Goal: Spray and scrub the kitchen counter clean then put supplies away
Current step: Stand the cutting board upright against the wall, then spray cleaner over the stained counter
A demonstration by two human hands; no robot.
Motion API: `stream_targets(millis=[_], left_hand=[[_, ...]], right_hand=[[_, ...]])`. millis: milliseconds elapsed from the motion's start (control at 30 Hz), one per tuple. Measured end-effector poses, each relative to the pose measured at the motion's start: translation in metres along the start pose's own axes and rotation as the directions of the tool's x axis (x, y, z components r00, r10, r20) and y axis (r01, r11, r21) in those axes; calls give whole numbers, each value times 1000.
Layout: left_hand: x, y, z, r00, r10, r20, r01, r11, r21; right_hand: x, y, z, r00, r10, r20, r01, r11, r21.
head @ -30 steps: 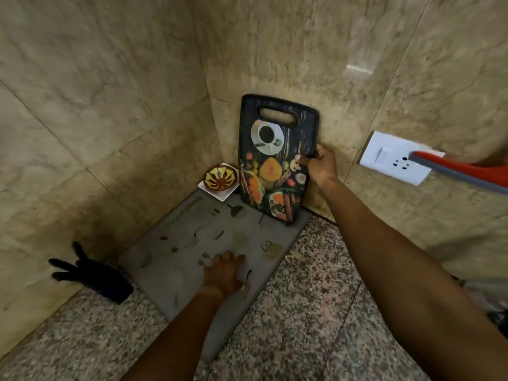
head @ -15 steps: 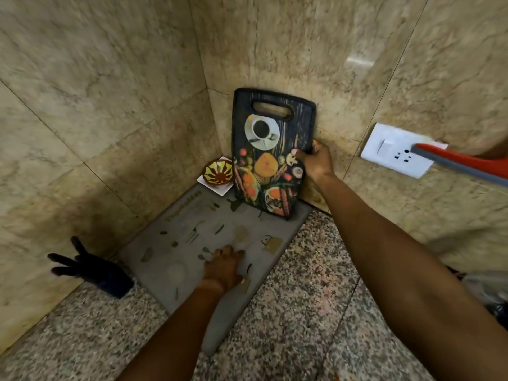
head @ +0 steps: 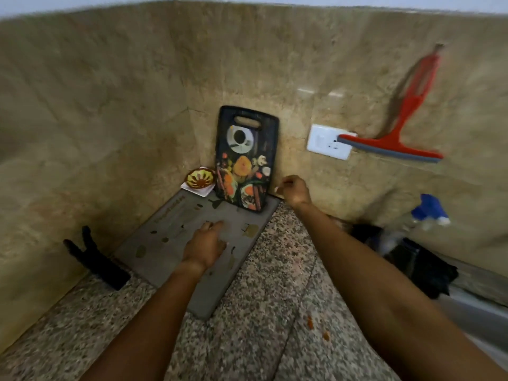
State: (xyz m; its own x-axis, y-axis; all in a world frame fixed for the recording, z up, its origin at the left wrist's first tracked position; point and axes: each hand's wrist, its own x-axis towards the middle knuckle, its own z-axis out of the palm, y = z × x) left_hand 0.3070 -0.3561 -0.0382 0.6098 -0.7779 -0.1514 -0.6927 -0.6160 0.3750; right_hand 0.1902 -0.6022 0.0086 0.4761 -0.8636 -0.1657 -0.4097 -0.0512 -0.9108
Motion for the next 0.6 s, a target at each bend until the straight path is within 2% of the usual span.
stream_targets(millis=[100, 167, 233, 333, 400, 467, 533, 600], left_hand=[[-23, 21, -1, 998, 52, -34, -53, 998, -45], [-35, 55, 11, 989, 145, 17, -143, 986, -82], [-42, 85, 28, 979, 197, 59, -190, 975, -113], [-70, 141, 68, 935, 315, 163, -286, 942, -177], [-83, 175, 89, 899, 386, 209, -339, 913, -226], [-90, 204, 99, 873, 437, 217, -385, 891, -242], [-86, 229, 104, 858, 469, 210, -418, 875, -244], [-79, 254, 104, 850, 478, 223, -414, 866, -279]], right_hand=[[-66, 30, -17, 999, 0, 44, -1, 1000, 23], [-114, 49, -47, 999, 38, 31, -41, 996, 83], [-145, 67, -71, 997, 78, 16, -79, 995, 62], [-185, 119, -128, 973, 167, -158, -165, 986, 28], [-192, 143, -167, 904, 252, -345, -214, 966, 145], [-192, 151, -199, 831, 311, -461, -225, 946, 232], [-183, 148, -224, 806, 333, -489, -219, 936, 277], [-167, 145, -240, 835, 298, -463, -165, 938, 306]])
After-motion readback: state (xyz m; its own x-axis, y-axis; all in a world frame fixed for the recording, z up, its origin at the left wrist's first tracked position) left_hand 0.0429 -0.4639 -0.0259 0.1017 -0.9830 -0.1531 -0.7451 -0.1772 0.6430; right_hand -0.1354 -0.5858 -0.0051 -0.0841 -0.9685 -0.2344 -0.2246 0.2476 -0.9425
